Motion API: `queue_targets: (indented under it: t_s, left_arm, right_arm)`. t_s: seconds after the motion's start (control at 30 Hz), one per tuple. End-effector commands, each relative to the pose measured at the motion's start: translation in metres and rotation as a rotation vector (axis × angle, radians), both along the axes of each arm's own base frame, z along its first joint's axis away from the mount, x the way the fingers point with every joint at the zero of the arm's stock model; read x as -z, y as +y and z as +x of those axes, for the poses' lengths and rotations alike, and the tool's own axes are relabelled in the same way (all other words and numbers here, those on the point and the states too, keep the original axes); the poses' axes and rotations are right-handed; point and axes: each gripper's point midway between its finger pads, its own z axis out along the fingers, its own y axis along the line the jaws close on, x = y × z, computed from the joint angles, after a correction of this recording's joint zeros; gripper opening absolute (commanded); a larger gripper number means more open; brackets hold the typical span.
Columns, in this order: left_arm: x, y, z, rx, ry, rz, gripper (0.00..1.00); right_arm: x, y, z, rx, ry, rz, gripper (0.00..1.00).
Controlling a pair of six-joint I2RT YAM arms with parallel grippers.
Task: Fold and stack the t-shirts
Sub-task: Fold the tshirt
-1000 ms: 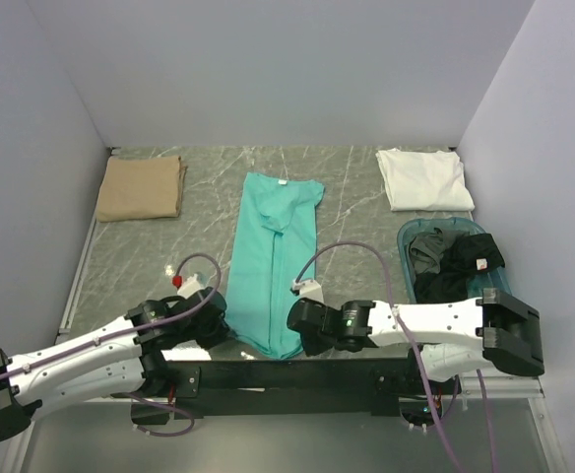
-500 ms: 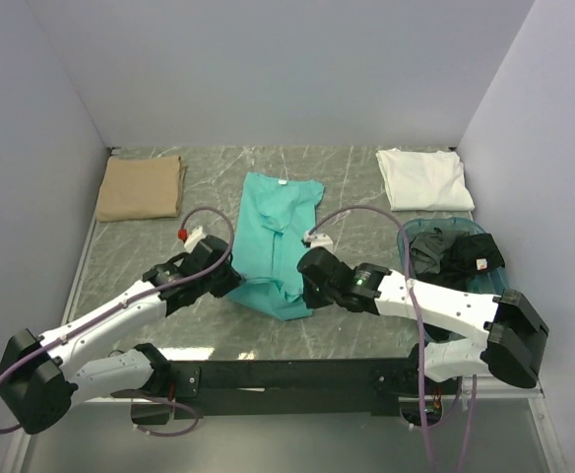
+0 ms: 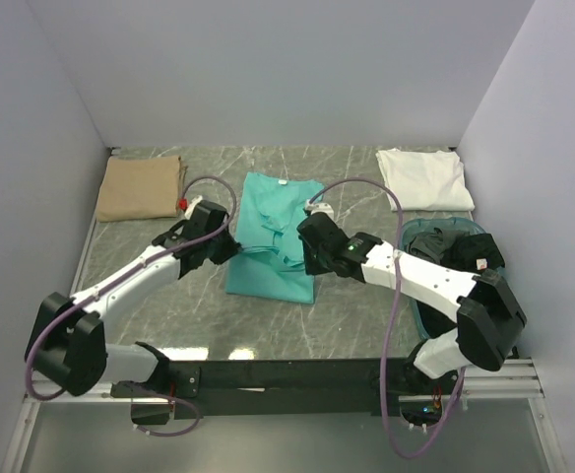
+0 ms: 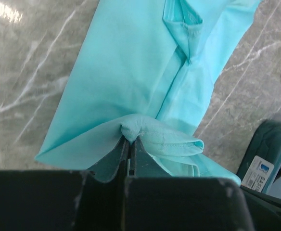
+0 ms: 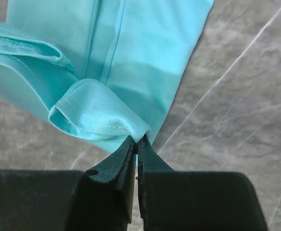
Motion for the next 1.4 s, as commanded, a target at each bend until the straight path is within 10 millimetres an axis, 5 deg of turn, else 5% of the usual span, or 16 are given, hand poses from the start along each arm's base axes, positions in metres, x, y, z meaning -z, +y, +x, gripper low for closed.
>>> queue_targets:
  t_s: [0.0, 0.5, 0.9, 1.0, 1.07, 1.1, 1.13, 1.2, 1.37]
  left_arm:
    - [-0.016, -0.009, 0.025, 0.048, -0.048, -0.021, 0.01]
    - [0.014, -0.004, 0.067, 0.067, 0.032, -0.052, 0.01]
    - [0.032, 0.001, 0.082, 0.059, 0.064, -0.031, 0.14]
    - [0.034, 0.001, 0.086, 0.061, 0.069, -0.027, 0.25]
    - [0.031, 0.001, 0.088, 0.063, 0.062, -0.029, 0.40]
    - [0.028, 0.002, 0.088, 0.061, 0.059, -0.027, 0.46]
    - [0.023, 0.002, 0.090, 0.057, 0.048, -0.029, 0.66]
    - [0.009, 0.004, 0.088, 0.052, 0.019, -0.033, 0.97]
    - [-0.016, 0.017, 0.067, 0.022, -0.044, -0.033, 0.99]
  right_arm:
    - [-0.019, 0.006, 0.026, 0.007, -0.067, 0.019, 0.06]
    - [-0.010, 0.000, 0.085, 0.056, -0.051, 0.035, 0.06]
    - [0.018, 0.001, 0.113, 0.067, -0.004, 0.059, 0.07]
    - [0.022, -0.004, 0.120, 0.094, -0.005, 0.047, 0.16]
    - [0.018, -0.006, 0.125, 0.101, -0.013, 0.044, 0.48]
    - [0.016, -0.009, 0.127, 0.112, -0.016, 0.036, 0.56]
    - [0.013, -0.010, 0.129, 0.120, -0.021, 0.036, 0.69]
    - [0.010, -0.012, 0.124, 0.122, -0.022, 0.041, 0.77]
    - [-0.005, -0.011, 0.098, 0.091, -0.028, 0.140, 0.84]
